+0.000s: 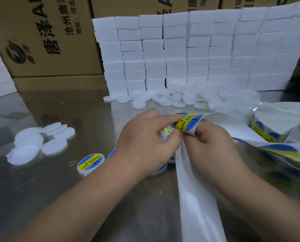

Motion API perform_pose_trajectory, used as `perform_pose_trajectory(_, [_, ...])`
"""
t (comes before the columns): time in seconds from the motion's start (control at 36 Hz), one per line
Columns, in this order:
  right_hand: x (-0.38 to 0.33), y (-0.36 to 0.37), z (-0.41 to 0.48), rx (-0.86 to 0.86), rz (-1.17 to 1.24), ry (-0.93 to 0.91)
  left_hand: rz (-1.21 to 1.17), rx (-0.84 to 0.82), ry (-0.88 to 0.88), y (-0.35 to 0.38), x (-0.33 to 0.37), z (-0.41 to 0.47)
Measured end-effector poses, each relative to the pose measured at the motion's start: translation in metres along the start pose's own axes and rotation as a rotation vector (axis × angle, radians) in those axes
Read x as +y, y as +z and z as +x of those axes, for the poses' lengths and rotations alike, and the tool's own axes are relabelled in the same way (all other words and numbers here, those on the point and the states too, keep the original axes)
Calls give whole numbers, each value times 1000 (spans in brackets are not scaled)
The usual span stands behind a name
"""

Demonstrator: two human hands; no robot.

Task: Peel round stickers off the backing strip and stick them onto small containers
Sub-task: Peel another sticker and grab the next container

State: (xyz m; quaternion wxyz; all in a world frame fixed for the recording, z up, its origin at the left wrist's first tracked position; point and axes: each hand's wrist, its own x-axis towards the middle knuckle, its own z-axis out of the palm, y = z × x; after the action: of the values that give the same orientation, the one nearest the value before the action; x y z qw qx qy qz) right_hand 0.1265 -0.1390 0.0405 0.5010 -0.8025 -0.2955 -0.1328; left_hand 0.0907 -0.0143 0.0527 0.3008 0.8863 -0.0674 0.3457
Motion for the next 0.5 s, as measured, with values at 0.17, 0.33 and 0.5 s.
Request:
perform_pose_trajectory(0.17, [0, -4, 4, -87, -150, 1, 30, -12, 71, -5, -7, 1])
perform_pose_trajectory(0.33, [-2, -3, 4, -271, -254, -31, 105, -54, 222, -10, -17, 1])
perform_pose_trajectory(0.5, [2, -3, 6, -304, -340, -37, 77, -136, 122, -10, -18, -3])
